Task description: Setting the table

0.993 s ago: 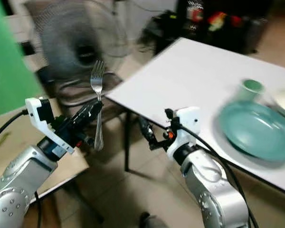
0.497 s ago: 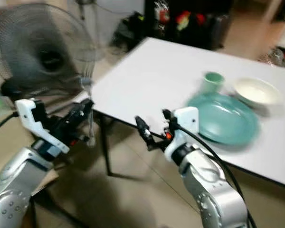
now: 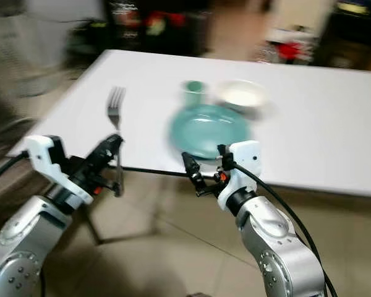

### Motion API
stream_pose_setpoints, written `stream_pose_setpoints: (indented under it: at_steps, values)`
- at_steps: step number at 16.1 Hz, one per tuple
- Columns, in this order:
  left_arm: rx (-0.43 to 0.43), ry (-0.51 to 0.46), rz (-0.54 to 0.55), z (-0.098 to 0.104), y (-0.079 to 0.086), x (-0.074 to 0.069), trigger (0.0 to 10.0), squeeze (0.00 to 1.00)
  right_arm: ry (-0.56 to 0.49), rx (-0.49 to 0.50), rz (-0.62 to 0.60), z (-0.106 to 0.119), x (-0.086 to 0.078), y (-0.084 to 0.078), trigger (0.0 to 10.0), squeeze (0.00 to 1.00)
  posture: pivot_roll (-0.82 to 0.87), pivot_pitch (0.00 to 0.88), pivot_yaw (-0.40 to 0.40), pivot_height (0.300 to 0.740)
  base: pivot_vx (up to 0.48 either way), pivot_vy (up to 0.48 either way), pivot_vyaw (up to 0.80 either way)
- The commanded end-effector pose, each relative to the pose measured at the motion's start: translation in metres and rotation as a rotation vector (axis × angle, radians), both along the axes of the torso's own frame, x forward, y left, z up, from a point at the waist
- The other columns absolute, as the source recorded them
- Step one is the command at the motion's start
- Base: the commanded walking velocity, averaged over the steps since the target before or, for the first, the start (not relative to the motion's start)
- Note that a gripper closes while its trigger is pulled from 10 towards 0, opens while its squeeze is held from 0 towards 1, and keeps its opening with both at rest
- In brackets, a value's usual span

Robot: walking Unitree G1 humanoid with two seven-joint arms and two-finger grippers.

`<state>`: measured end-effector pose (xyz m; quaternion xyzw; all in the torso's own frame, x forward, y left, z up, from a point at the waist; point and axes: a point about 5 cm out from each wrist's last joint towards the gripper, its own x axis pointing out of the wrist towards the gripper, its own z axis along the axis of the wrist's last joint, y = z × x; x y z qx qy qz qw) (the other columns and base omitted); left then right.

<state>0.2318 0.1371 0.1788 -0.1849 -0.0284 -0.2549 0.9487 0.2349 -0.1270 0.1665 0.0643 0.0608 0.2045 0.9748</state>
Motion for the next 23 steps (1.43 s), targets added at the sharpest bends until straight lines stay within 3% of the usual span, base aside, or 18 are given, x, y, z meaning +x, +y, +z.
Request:
stream_pose_setpoints:
  at_steps: [1,4,11,23]
  values:
    - [0.018,-0.002,0.018,0.0,0.001,0.001,10.0,0.0,0.01,-0.015,-0.022,0.0,0.0,-0.002,10.0,0.0,-0.11,0.0,0.016,0.74,0.0,0.0,-0.8]
    - [0.029,-0.012,0.064,-0.001,0.004,0.004,10.0,0.0,0.01,-0.024,-0.039,0.002,0.002,-0.005,10.0,0.0,-0.11,0.0,0.018,0.74,0.0,0.0,-0.8]
    - [0.085,0.011,0.181,-0.007,0.019,0.007,10.0,0.0,0.003,-0.041,0.028,0.005,0.002,-0.001,10.0,0.0,-0.11,0.0,0.007,0.74,0.16,0.0,0.0]
    - [0.085,0.002,0.123,-0.006,0.011,0.01,10.0,0.0,-0.006,-0.016,0.016,0.006,0.0,-0.003,10.0,0.0,-0.11,0.0,0.023,0.74,0.317,0.0,-0.07]
